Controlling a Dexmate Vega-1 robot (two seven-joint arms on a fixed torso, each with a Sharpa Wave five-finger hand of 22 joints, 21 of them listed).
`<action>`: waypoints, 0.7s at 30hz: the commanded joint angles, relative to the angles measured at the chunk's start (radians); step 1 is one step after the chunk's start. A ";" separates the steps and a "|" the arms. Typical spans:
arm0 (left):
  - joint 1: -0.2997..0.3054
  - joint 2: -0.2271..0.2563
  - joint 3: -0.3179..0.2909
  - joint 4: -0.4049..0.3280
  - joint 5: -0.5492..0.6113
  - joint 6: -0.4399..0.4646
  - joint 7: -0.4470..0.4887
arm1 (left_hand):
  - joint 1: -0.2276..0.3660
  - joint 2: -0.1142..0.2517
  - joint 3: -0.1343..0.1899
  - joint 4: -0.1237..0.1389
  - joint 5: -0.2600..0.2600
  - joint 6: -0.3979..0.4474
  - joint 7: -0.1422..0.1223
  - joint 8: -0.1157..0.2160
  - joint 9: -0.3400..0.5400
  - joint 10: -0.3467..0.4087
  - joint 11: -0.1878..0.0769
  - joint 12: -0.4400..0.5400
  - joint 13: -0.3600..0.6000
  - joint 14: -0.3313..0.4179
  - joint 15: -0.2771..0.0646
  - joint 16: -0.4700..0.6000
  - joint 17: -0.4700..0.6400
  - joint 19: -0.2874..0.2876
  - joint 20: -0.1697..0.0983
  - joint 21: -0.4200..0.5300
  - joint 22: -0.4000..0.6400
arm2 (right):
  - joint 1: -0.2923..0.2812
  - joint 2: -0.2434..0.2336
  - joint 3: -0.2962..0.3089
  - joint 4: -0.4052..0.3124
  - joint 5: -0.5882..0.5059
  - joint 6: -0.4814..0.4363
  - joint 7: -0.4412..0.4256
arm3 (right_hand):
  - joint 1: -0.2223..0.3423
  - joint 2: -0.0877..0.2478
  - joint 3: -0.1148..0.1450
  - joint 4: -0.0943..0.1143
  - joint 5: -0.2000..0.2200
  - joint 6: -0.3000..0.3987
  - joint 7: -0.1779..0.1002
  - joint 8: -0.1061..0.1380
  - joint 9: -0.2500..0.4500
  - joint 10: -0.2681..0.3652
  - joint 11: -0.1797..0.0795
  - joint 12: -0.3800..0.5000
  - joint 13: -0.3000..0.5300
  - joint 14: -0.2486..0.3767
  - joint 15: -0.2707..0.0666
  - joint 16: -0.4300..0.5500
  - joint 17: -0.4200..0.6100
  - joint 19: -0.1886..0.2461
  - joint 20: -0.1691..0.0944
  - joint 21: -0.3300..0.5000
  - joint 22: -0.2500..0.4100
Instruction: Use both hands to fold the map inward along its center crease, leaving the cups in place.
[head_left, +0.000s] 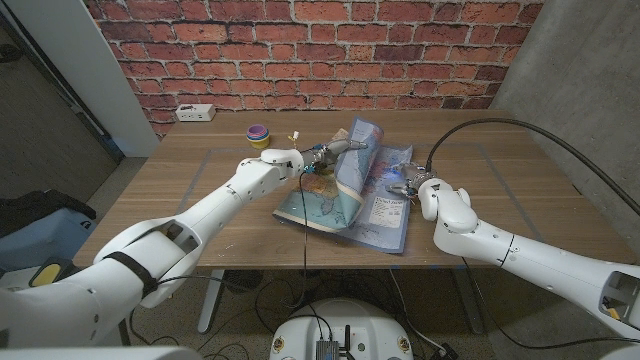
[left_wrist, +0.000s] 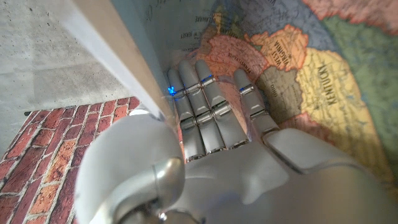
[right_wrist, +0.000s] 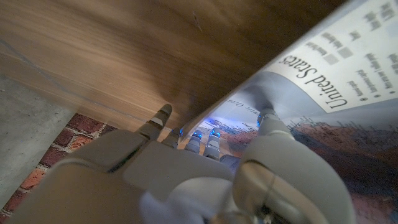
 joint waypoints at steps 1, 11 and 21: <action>-0.032 -0.069 0.017 0.172 0.015 -0.071 -0.131 | -0.075 -0.034 -0.026 0.006 -0.010 -0.156 -0.040 -0.101 -0.041 -0.063 0.059 -0.081 -0.049 -0.061 0.044 -0.010 0.002 -0.029 0.012 -0.042 0.005 | -0.010 -0.010 0.008 -0.022 0.002 -0.020 -0.006 | 0.044 -0.023 -0.006 0.000 0.004 0.008 -0.002 0.001 0.003 0.005 -0.003 -0.003 0.003 0.000 -0.061 -0.002 0.000 0.004 0.000 -0.002 0.000; -0.042 -0.127 0.010 0.328 0.043 -0.193 -0.187 | -0.329 -0.106 -0.141 0.089 -0.039 -0.311 -0.050 -0.242 -0.078 -0.132 0.161 -0.204 -0.130 -0.162 0.148 -0.004 0.010 -0.045 0.042 -0.125 0.009 | -0.008 -0.012 0.011 -0.029 0.008 -0.031 -0.008 | 0.046 -0.025 -0.009 0.003 0.005 0.008 -0.002 0.000 0.003 0.005 -0.003 -0.004 0.003 0.002 -0.058 -0.002 0.000 0.004 0.001 -0.004 0.000; -0.105 -0.166 0.048 0.465 0.128 -0.316 -0.280 | -0.480 -0.157 -0.212 0.127 -0.019 -0.520 -0.156 -0.294 -0.082 -0.312 0.177 -0.340 -0.188 -0.269 0.183 -0.015 0.005 -0.012 0.042 -0.199 0.012 | -0.021 -0.010 0.043 -0.042 0.032 -0.092 -0.043 | 0.049 -0.025 -0.011 0.006 0.007 0.009 0.001 0.000 0.003 0.006 -0.002 -0.004 0.003 0.006 -0.054 -0.001 0.000 0.012 0.013 -0.002 0.000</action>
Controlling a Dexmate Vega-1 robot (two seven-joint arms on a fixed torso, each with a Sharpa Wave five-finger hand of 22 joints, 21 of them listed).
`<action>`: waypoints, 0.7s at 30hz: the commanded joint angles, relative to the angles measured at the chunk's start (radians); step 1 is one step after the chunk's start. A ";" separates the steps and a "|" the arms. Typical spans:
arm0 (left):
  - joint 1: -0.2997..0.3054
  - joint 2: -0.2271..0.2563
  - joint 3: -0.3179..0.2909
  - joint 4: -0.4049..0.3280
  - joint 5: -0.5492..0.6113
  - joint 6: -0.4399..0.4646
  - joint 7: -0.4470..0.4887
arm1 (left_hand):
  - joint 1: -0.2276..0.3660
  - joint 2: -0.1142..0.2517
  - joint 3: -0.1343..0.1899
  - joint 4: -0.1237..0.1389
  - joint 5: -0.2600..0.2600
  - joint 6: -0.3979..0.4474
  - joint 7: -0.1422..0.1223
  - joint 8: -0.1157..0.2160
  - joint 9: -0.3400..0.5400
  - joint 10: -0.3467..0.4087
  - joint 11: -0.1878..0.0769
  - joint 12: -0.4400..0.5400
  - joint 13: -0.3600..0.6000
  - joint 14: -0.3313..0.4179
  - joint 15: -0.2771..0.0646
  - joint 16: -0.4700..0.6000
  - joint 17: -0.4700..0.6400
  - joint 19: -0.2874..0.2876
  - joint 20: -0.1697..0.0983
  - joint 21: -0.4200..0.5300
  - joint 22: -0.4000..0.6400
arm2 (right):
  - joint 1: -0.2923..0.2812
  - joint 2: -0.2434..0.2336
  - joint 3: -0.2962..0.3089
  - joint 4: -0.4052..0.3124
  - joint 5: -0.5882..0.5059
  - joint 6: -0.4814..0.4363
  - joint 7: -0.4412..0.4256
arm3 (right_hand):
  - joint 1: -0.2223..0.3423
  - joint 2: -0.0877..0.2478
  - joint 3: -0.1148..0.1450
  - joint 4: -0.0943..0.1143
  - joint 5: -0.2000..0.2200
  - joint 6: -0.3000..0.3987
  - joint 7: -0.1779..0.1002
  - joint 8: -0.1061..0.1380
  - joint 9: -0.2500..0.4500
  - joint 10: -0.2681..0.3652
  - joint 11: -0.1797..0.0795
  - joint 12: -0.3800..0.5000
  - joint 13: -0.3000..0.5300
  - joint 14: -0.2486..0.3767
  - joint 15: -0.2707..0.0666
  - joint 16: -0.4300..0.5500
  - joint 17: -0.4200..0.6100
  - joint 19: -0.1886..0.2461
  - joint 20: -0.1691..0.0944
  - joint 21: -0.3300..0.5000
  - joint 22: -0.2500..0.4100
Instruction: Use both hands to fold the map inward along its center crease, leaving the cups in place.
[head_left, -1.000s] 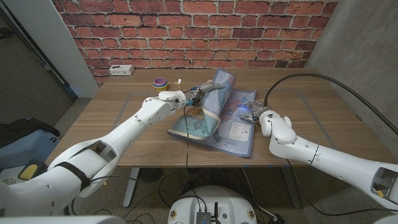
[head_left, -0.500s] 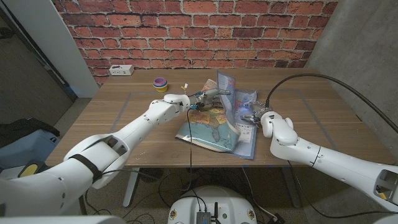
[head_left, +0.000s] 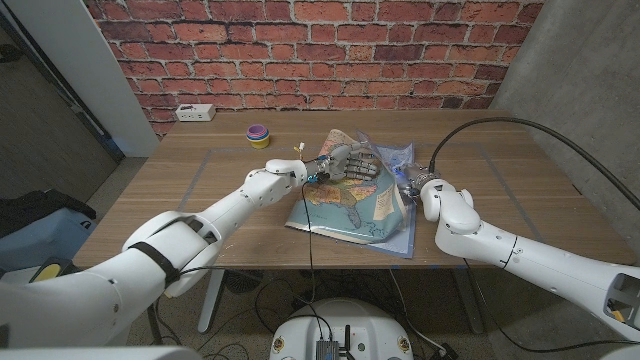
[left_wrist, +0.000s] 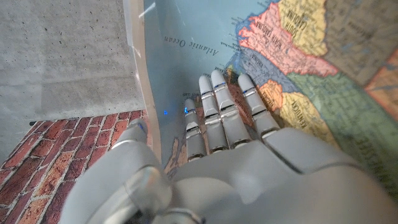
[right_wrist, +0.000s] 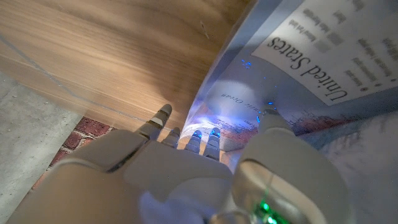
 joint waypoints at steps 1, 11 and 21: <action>-0.060 -0.056 0.034 0.173 0.084 -0.142 -0.106 | -0.042 -0.019 -0.023 0.004 0.010 -0.097 -0.035 -0.009 0.001 -0.080 -0.002 -0.047 -0.019 -0.061 0.016 -0.009 0.000 0.012 0.001 -0.028 0.006 | -0.018 0.000 0.043 -0.021 0.030 -0.065 -0.047 | 0.003 -0.003 -0.001 0.002 0.006 0.005 -0.003 0.000 0.001 0.006 -0.002 0.001 0.003 0.007 -0.053 0.000 0.000 0.010 0.011 0.002 0.000; -0.067 -0.059 0.028 0.170 0.103 -0.123 -0.115 | -0.060 -0.021 -0.032 0.007 0.016 -0.154 -0.020 -0.004 0.001 -0.132 0.005 -0.064 -0.033 -0.103 0.022 -0.011 0.001 0.005 0.000 -0.053 0.008 | -0.066 0.035 0.091 -0.056 0.013 -0.249 -0.257 | 0.049 0.076 0.032 0.011 0.004 0.051 0.007 0.013 0.002 0.036 -0.008 0.008 0.002 0.029 -0.064 0.006 0.002 0.021 0.000 0.002 0.001; -0.067 -0.045 0.036 0.136 0.122 -0.077 -0.101 | -0.058 -0.004 -0.025 0.006 0.016 -0.167 0.025 0.000 0.001 -0.148 0.019 -0.066 -0.039 -0.127 0.026 -0.013 0.000 0.004 0.000 -0.064 0.009 | -0.167 0.134 0.235 -0.070 0.060 -0.325 -0.618 | 0.048 0.127 0.034 0.034 -0.043 0.119 0.024 0.021 0.002 0.111 -0.005 0.021 0.002 0.097 -0.070 0.025 0.004 0.078 0.003 0.016 0.002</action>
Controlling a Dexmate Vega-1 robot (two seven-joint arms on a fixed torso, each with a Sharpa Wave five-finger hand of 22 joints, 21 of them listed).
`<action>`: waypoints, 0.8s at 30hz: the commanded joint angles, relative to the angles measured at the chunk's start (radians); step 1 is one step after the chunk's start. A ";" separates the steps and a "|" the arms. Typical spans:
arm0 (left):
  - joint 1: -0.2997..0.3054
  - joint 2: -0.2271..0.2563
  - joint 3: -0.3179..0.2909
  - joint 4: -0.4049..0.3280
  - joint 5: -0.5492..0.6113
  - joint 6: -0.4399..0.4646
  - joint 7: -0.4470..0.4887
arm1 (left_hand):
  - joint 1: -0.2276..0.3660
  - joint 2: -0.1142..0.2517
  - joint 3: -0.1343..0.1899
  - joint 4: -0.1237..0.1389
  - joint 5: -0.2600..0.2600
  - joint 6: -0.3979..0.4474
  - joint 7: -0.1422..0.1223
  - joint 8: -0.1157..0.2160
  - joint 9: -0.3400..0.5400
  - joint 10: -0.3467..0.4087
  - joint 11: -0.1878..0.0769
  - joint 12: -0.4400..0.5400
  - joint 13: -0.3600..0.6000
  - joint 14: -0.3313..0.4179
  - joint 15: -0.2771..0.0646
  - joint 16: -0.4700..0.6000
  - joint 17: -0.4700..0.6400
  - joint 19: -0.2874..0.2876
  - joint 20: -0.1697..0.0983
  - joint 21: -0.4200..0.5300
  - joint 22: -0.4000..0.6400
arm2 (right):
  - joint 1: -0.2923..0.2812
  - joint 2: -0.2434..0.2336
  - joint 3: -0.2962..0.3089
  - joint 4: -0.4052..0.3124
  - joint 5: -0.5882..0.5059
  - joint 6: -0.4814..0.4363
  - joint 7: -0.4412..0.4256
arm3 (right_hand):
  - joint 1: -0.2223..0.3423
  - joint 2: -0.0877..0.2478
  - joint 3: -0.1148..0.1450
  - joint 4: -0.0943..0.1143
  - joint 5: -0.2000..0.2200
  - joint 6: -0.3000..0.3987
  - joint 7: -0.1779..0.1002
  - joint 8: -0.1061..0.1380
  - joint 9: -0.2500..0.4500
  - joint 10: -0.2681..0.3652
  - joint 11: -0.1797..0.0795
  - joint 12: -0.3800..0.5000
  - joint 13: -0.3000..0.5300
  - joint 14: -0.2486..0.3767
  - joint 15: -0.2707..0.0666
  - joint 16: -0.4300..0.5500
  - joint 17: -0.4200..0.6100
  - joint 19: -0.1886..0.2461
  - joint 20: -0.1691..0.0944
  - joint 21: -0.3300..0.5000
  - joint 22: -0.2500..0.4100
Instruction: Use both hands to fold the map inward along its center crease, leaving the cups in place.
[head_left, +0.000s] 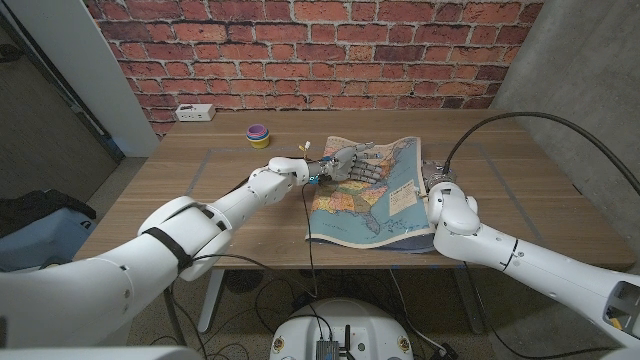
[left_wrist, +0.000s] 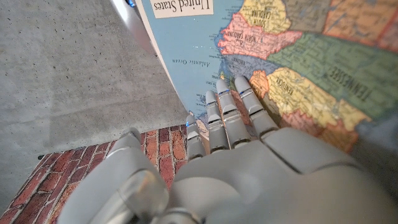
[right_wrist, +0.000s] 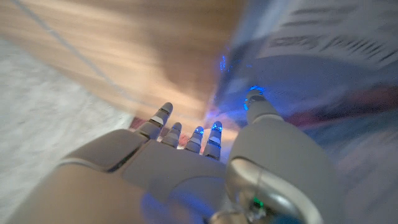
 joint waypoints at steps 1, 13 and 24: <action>-0.005 0.009 0.010 -0.018 0.030 0.035 0.004 | 0.003 0.014 0.007 -0.002 0.005 0.006 0.022 0.010 0.001 -0.010 -0.001 -0.001 -0.002 -0.015 0.003 -0.003 0.000 -0.003 0.004 -0.007 0.002 | -0.102 0.098 0.148 -0.025 0.043 -0.100 -0.401 | -0.020 -0.009 -0.011 0.013 -0.019 0.030 0.011 0.007 0.002 0.033 0.007 0.008 0.002 0.034 -0.070 0.012 0.001 0.042 0.014 0.014 0.002; -0.010 0.008 0.012 -0.020 0.039 0.037 0.012 | 0.009 0.025 0.013 -0.007 0.003 0.016 0.043 0.016 0.002 -0.018 0.006 0.000 -0.007 -0.024 0.002 0.000 -0.001 -0.006 0.004 -0.017 0.003 | -0.170 0.150 0.254 -0.015 0.115 0.075 -0.691 | 0.007 0.058 0.084 0.072 -0.018 0.135 0.002 0.017 0.004 0.139 -0.001 0.019 0.005 0.102 -0.110 0.034 0.017 0.088 -0.024 0.016 0.004; -0.017 0.004 0.012 -0.006 0.044 0.024 0.013 | 0.013 0.030 0.017 -0.011 0.000 0.034 0.058 0.024 0.002 -0.013 0.006 0.005 -0.011 -0.025 0.001 0.003 -0.002 -0.006 0.004 -0.024 0.003 | -0.123 0.088 0.202 -0.018 0.189 0.184 -0.586 | -0.071 0.006 0.043 0.124 -0.042 0.141 0.024 0.003 0.006 0.141 0.031 0.004 0.005 0.108 -0.083 0.033 0.019 0.099 0.001 0.012 0.003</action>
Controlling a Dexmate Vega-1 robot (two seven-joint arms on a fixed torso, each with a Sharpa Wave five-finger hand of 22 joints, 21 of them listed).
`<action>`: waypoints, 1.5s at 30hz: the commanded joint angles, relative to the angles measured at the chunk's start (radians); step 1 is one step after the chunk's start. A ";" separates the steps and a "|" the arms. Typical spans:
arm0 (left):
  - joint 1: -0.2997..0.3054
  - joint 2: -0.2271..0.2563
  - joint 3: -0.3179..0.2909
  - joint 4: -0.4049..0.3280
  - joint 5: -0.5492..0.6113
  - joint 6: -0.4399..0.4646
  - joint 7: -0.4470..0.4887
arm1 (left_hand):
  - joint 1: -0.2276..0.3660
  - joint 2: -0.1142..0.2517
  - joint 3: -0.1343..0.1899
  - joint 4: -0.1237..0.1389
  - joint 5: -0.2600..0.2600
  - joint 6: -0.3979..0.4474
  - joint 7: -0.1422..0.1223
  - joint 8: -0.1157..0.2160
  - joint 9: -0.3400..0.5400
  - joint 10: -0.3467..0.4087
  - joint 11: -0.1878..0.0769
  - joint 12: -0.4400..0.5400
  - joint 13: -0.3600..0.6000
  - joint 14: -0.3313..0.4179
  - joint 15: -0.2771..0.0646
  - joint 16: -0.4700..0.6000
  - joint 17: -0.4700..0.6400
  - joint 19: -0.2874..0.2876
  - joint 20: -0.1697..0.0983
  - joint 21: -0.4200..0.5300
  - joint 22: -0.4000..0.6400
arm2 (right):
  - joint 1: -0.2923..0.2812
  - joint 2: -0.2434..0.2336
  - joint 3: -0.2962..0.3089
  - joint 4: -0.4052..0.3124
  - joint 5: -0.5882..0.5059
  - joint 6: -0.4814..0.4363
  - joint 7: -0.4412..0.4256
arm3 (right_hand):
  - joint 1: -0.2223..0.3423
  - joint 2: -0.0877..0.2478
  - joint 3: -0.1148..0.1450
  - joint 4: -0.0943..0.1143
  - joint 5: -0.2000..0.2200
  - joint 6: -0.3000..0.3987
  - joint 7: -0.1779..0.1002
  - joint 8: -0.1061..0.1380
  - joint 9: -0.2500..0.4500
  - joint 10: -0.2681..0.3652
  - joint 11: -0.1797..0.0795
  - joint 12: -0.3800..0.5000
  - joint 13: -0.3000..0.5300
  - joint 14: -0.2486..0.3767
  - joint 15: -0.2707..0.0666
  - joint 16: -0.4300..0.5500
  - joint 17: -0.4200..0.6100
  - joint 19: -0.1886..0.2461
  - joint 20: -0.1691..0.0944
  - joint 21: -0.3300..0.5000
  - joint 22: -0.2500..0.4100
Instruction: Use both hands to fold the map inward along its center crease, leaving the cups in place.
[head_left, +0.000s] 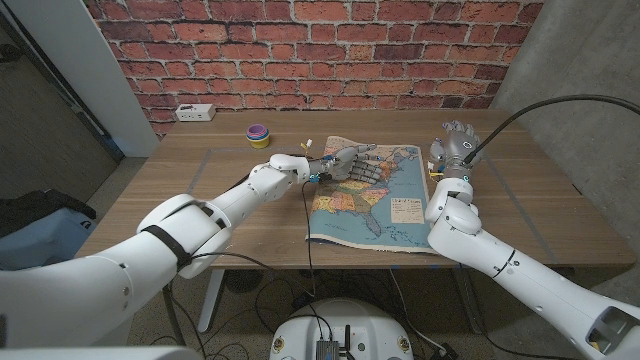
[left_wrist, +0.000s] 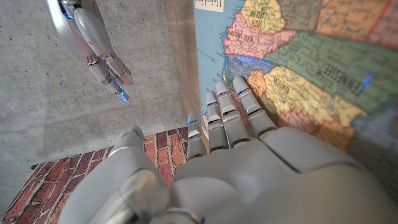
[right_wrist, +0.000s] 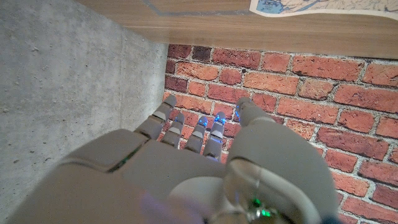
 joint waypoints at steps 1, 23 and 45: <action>-0.007 -0.003 0.002 0.009 0.009 -0.009 0.003 | 0.005 0.008 0.009 -0.003 0.001 0.012 0.012 0.008 0.002 0.003 0.000 0.005 -0.002 0.000 0.000 0.003 0.003 -0.006 0.004 -0.004 0.003 | 0.027 -0.032 -0.019 0.008 0.080 0.126 0.014 | -0.031 -0.012 -0.015 0.013 -0.006 -0.002 0.009 -0.010 0.001 -0.005 0.019 -0.007 0.006 0.008 -0.083 0.001 0.000 0.005 0.012 0.002 0.002; 0.003 0.001 0.008 -0.006 0.042 -0.114 0.036 | 0.039 0.052 0.045 -0.040 -0.009 0.218 0.101 0.054 0.008 0.106 -0.016 0.050 -0.008 0.020 -0.005 0.018 0.002 0.001 0.004 -0.040 0.007 | 0.151 -0.052 -0.073 0.087 0.284 0.180 0.283 | -0.069 -0.017 -0.039 0.025 -0.008 -0.015 0.013 -0.022 0.001 -0.015 0.023 -0.016 0.006 0.001 -0.074 -0.008 -0.004 -0.006 0.022 -0.007 0.002; -0.056 -0.043 0.029 0.127 0.099 -0.260 0.013 | 0.053 0.076 0.069 -0.069 -0.015 0.354 0.148 0.075 0.016 0.200 -0.031 0.092 0.011 0.050 -0.019 0.025 0.001 0.017 0.003 -0.061 0.009 | 0.254 -0.061 -0.187 0.163 0.378 0.135 0.401 | -0.071 -0.001 -0.035 0.022 -0.004 -0.026 0.016 -0.027 0.001 -0.019 0.026 -0.019 0.006 -0.007 -0.073 -0.016 -0.007 -0.009 0.011 -0.010 0.002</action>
